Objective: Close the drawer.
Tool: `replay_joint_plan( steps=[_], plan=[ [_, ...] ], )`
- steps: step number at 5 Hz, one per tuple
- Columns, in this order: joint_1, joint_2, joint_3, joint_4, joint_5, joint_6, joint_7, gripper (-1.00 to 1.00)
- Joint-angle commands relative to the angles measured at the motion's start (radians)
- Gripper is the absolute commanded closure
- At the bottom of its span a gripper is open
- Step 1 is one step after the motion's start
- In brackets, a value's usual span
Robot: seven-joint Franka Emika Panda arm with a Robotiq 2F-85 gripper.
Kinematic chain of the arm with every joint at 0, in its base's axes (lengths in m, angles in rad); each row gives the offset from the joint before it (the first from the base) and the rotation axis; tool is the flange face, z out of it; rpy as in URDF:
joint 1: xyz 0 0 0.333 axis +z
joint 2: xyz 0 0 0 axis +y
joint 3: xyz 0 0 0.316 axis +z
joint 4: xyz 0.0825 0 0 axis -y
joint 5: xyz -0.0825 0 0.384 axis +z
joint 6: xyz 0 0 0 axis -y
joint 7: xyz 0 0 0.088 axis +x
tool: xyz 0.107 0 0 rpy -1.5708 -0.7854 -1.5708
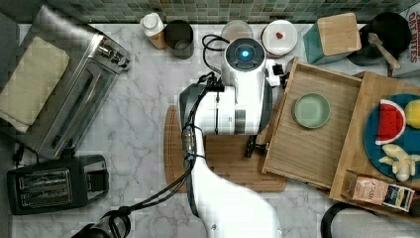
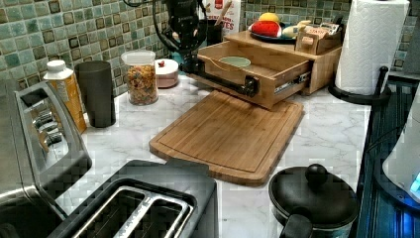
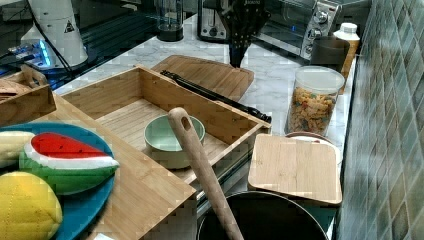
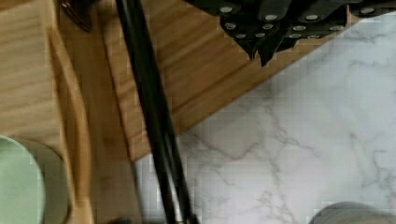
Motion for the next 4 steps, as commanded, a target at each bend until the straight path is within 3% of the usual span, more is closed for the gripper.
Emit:
replay_joint_plan(
  steps=[1, 3, 4],
  plan=[
    [0.028, 0.04, -0.01, 0.101, -0.099, 0.047, 0.0, 1.0],
    [0.05, 0.077, -0.035, 0.076, -0.197, 0.126, 0.029, 1.0],
    [0.032, 0.084, -0.03, 0.076, -0.188, 0.085, -0.043, 1.0]
  ],
)
